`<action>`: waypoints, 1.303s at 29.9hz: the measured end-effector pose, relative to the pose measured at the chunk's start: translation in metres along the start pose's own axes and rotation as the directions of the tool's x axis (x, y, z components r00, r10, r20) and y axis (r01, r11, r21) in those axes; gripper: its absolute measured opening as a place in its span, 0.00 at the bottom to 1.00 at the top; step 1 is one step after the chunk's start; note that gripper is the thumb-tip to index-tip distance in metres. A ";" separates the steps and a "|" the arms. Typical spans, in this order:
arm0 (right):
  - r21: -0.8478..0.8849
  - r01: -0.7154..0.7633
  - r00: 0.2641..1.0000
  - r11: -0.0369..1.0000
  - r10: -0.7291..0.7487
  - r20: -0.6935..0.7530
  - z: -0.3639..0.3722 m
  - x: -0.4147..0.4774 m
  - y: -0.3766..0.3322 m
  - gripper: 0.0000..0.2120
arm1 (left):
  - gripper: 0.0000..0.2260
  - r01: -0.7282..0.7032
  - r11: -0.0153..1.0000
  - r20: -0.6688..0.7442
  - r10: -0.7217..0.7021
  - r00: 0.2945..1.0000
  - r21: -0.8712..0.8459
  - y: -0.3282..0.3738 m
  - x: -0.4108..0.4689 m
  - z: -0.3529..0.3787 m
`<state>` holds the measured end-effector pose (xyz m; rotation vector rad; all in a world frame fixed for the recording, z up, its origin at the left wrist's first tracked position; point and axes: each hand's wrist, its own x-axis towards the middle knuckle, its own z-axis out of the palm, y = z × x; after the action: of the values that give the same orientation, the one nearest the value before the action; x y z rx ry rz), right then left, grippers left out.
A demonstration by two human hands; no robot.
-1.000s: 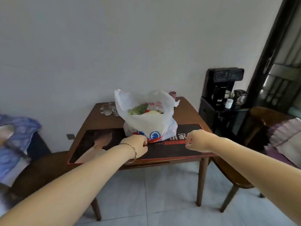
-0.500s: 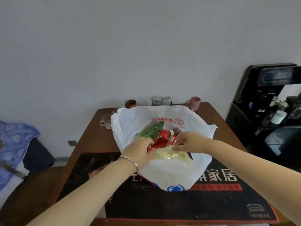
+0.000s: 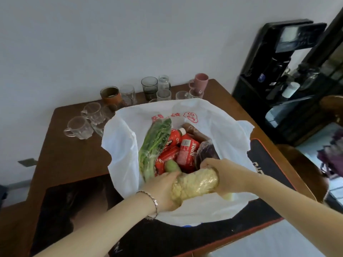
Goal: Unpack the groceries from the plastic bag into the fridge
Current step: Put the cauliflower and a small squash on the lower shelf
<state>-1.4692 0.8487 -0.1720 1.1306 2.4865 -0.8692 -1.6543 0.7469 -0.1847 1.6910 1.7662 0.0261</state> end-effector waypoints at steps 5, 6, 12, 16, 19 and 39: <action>0.043 0.041 0.998 0.998 -0.038 -0.058 -0.022 -0.021 -0.007 0.26 | 0.13 -0.142 0.973 -0.119 0.121 0.985 -0.184 -0.001 -0.004 -0.016; 0.051 0.043 0.997 0.998 -0.040 -0.072 -0.029 -0.034 -0.009 0.26 | 0.18 -0.171 0.963 -0.166 0.138 0.977 -0.209 0.003 -0.007 -0.024; 0.118 -0.027 0.992 0.993 0.041 -0.118 -0.032 -0.030 0.007 0.44 | 0.27 -0.356 0.912 -0.350 0.271 0.897 -0.206 0.036 -0.010 -0.063; 0.082 0.143 0.928 0.986 -0.105 -0.357 -0.034 -0.066 0.004 0.34 | 0.34 -0.373 0.917 -0.326 0.312 0.893 -0.143 0.051 -0.001 -0.068; 0.228 0.148 0.902 0.962 -0.037 -0.429 -0.035 -0.062 0.017 0.19 | 0.44 -0.391 0.917 -0.349 0.342 0.872 -0.076 0.051 0.011 -0.075; 0.620 -0.008 0.829 0.784 0.353 -0.435 -0.035 -0.057 0.023 0.14 | 0.32 -0.211 0.734 0.244 0.063 0.968 0.645 -0.018 0.097 -0.017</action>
<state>-1.4139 0.8490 -0.1270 2.0492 2.4732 -1.5214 -1.6706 0.8375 -0.2238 2.2216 1.5735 -0.7882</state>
